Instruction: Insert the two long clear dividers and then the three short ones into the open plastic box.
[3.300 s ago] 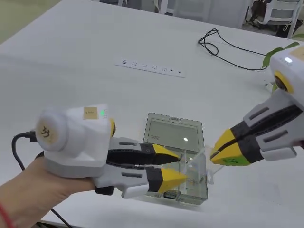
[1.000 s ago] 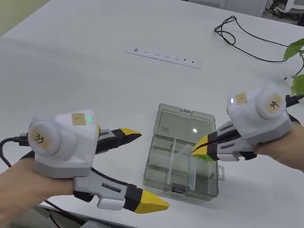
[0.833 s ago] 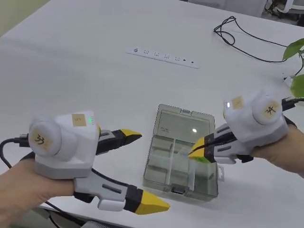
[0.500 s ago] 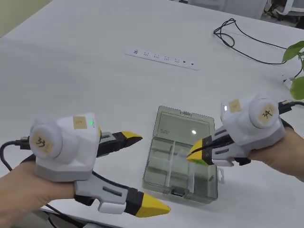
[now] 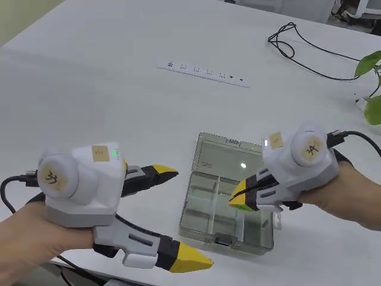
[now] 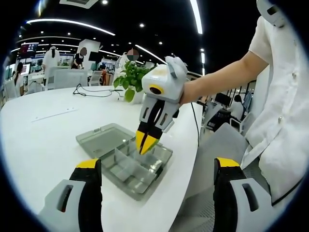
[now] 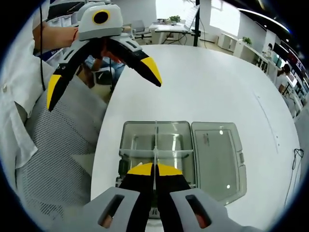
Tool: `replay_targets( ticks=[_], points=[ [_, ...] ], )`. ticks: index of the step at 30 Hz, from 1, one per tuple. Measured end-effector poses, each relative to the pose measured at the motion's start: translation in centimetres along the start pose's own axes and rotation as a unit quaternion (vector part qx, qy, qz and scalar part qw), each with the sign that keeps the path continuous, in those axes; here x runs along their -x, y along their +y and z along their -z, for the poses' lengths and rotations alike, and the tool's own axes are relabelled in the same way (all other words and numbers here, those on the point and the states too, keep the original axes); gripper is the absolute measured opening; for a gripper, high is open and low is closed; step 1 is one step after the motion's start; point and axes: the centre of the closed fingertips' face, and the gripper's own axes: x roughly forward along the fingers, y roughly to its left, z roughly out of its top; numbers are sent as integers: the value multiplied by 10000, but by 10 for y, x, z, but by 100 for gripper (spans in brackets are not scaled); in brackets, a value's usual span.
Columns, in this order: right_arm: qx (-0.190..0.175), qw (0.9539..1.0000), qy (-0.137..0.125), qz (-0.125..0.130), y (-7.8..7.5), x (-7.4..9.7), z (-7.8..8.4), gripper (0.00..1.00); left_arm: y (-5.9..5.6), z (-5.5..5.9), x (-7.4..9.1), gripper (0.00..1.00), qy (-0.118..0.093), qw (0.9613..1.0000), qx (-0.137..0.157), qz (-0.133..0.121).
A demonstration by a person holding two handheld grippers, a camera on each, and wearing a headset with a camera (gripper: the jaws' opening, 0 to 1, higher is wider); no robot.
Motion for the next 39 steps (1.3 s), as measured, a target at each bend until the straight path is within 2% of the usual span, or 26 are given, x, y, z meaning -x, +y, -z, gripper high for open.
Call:
replay_targets(
  ticks=[10, 22, 39],
  points=[
    [82, 9995, 297, -59, 1, -14, 10, 2, 1, 0, 1, 98, -9, 10000, 13, 0],
    [232, 9984, 515, 9, 2, -19, 14, 2, 1, -2, -1, 98, 11, 10000, -5, 17],
    [237, 9982, 540, 105, 2, -18, 14, 3, -4, -5, 0, 98, 38, 10000, -80, 34]
  ],
)
